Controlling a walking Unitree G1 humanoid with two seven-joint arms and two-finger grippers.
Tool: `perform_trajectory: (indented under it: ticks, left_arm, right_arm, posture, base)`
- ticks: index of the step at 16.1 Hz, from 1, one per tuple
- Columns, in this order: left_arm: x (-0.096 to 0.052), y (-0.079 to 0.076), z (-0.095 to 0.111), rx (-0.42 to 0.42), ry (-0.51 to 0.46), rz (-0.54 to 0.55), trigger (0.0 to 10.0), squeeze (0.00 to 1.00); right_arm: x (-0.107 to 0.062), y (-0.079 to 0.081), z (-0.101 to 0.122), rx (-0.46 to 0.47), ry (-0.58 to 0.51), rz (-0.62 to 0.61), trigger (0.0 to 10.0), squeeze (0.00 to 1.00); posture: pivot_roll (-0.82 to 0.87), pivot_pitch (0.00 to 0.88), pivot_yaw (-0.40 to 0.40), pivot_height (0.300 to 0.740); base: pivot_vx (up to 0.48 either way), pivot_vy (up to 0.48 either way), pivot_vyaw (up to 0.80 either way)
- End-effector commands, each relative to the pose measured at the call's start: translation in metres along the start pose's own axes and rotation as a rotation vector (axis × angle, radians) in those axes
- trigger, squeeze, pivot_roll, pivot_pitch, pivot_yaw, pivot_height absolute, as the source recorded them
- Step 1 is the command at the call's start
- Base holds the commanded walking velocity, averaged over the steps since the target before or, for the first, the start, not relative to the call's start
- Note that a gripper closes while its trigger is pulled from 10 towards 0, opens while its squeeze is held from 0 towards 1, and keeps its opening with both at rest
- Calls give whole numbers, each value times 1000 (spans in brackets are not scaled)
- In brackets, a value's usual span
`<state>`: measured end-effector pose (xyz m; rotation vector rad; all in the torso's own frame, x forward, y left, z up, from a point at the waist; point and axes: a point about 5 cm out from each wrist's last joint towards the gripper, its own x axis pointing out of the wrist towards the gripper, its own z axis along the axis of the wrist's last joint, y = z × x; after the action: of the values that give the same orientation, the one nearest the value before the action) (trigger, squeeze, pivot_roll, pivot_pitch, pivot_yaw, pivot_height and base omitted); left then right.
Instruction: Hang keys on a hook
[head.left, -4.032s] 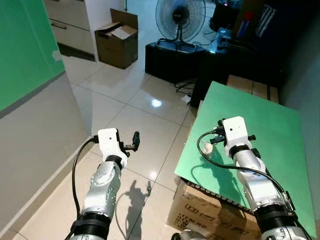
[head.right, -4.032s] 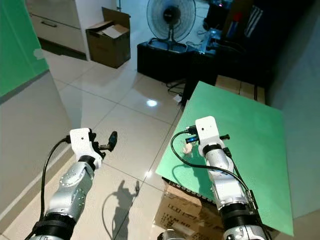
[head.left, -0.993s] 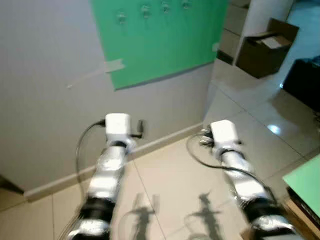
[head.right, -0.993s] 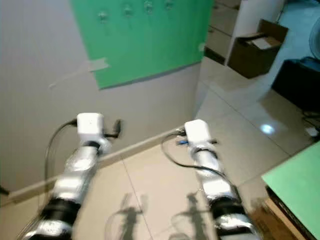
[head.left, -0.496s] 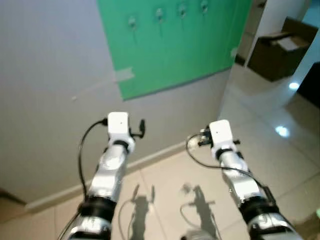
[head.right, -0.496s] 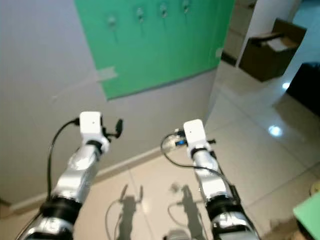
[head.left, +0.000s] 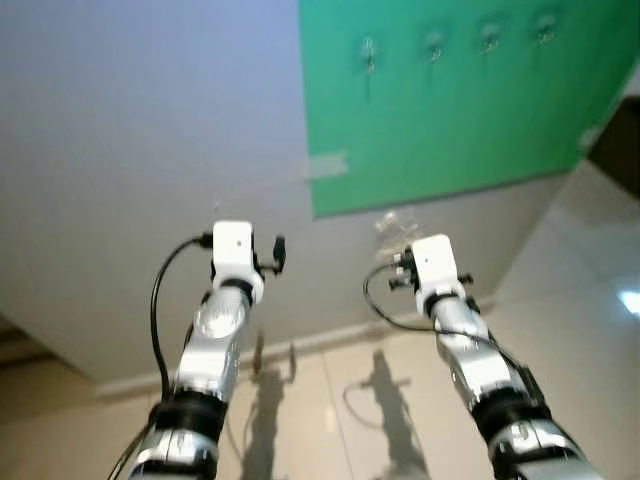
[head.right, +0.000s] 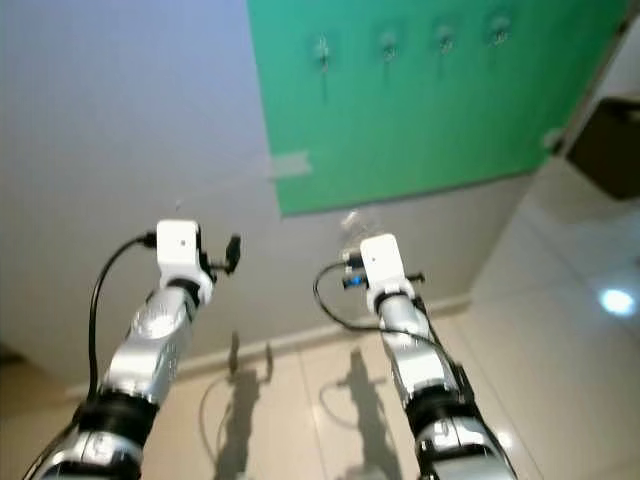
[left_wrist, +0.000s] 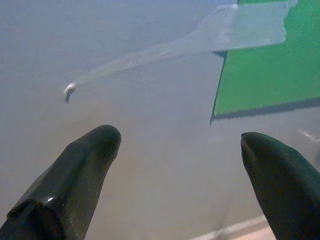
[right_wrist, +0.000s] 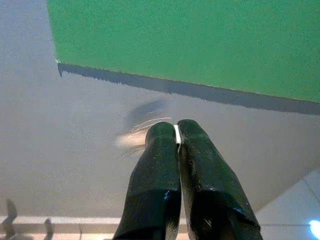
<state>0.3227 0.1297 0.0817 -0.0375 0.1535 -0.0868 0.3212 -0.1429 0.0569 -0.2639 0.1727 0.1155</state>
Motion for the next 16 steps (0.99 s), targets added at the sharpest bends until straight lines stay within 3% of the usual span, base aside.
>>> perform_trajectory:
  ticks: [1, 7, 16]
  left_arm:
    - [0, -5, -1, 8, 4, -6, 10000, 0]
    - [0, -8, -1, 8, -3, -18, 10000, 0]
    - [1, -11, -1, 26, 0, -19, 10000, 0]
  right_arm:
    - [0, -7, -5, -13, 21, -15, 0, 0]
    - [1, -7, -3, -6, 14, -13, 0, 0]
    - [-2, -6, -5, 0, 2, -2, 0, 0]
  posture:
    - [-177, 0, 46, 736]
    - [-181, 0, 41, 736]
    - [-198, 0, 53, 736]
  base:
    - [0, 0, 0]
    - [0, 0, 0]
    - [0, -462, 0]
